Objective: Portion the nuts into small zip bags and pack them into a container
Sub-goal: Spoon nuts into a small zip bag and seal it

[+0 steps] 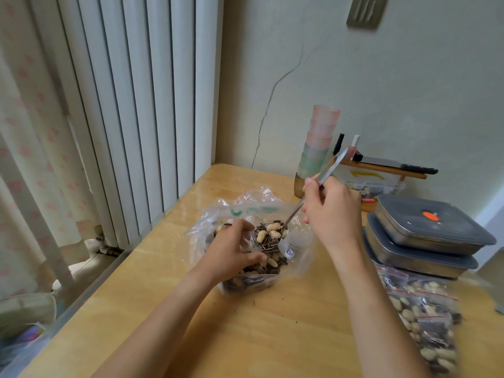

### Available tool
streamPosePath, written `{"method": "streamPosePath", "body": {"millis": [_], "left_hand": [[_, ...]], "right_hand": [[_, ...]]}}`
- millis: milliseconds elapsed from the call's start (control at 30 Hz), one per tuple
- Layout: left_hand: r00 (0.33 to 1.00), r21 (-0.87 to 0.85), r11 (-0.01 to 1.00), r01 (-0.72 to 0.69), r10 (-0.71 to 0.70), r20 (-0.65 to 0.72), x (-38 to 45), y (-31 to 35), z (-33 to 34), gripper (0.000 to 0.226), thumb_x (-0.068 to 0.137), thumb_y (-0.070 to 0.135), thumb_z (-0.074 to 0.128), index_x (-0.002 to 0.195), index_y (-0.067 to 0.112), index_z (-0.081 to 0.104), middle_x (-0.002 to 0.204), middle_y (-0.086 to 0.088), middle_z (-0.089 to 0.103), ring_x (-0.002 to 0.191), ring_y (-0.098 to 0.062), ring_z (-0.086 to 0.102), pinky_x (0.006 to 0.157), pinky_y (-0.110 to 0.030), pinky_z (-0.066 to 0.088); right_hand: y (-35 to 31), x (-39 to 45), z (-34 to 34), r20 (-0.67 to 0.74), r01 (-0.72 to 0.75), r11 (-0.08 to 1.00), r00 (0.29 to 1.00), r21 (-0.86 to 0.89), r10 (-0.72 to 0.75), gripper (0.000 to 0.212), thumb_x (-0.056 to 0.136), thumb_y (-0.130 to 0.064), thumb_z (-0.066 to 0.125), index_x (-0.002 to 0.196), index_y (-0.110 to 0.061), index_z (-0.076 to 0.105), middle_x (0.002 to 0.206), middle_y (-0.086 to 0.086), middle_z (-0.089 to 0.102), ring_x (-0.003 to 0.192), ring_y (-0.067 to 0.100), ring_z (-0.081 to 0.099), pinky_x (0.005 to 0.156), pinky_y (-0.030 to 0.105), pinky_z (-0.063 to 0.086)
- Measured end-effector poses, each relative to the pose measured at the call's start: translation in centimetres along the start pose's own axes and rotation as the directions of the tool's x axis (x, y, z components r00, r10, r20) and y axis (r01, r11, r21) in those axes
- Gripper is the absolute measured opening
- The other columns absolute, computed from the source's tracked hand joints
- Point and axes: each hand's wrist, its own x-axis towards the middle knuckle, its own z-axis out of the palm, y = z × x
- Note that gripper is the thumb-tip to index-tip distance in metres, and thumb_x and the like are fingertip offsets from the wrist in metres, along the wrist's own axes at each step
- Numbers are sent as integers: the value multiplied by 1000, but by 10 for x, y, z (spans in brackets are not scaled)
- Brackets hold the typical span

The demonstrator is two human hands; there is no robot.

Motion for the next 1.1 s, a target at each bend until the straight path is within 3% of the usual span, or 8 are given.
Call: {"method": "streamPosePath", "body": {"millis": [300, 433, 533, 667, 867, 1100], "left_hand": [[1000, -71, 997, 19, -19, 1, -1, -2, 1, 75, 71, 52, 86, 130, 21, 51, 111, 10, 60, 100, -4, 58, 76, -7, 43], [1000, -63, 998, 24, -23, 15, -1, -4, 4, 79, 70, 54, 85, 132, 19, 51, 105, 7, 61, 103, -9, 57, 89, -25, 50], [1000, -64, 998, 23, -23, 8, 0, -4, 3, 81, 70, 53, 85, 134, 18, 50, 112, 5, 62, 109, -11, 57, 94, -30, 51], [1000, -71, 997, 27, -27, -1, 0, -2, 4, 83, 71, 52, 84, 136, 16, 48, 123, 3, 62, 115, -12, 57, 97, -29, 49], [1000, -101, 995, 12, -14, -23, -2, 2, 6, 81, 72, 48, 85, 135, 18, 46, 125, 5, 61, 112, -6, 55, 92, -20, 45], [997, -117, 993, -11, 3, -75, -4, 5, 4, 84, 72, 50, 83, 139, 17, 44, 135, 1, 60, 115, -2, 50, 93, -17, 39]], "right_hand": [[-5, -1, -1, 18, 102, 994, 995, -41, -101, 37, 105, -34, 49, 85, -9, 68, 64, 4, 68, 57, 22, 65, 62, 41, 56], [-13, -5, -4, 103, 206, 979, 974, -9, -204, 30, 105, -29, 52, 91, -11, 71, 67, -1, 68, 58, 15, 66, 63, 38, 57], [-14, -5, -4, 69, 223, 975, 973, -22, -221, 30, 105, -29, 53, 91, -11, 72, 66, 0, 68, 59, 14, 66, 60, 38, 55], [-14, -4, -6, 35, 209, 978, 977, -7, -209, 34, 105, -31, 51, 90, -9, 71, 67, 2, 68, 61, 17, 67, 58, 41, 55], [-24, -7, -9, 132, 258, 966, 957, 21, -258, 26, 106, -27, 55, 94, -10, 71, 67, -1, 68, 59, 12, 66, 59, 39, 57], [-19, -5, -6, -9, 242, 969, 970, -51, -243, 32, 106, -29, 51, 90, -10, 70, 64, 0, 64, 56, 15, 61, 52, 32, 49]]}}
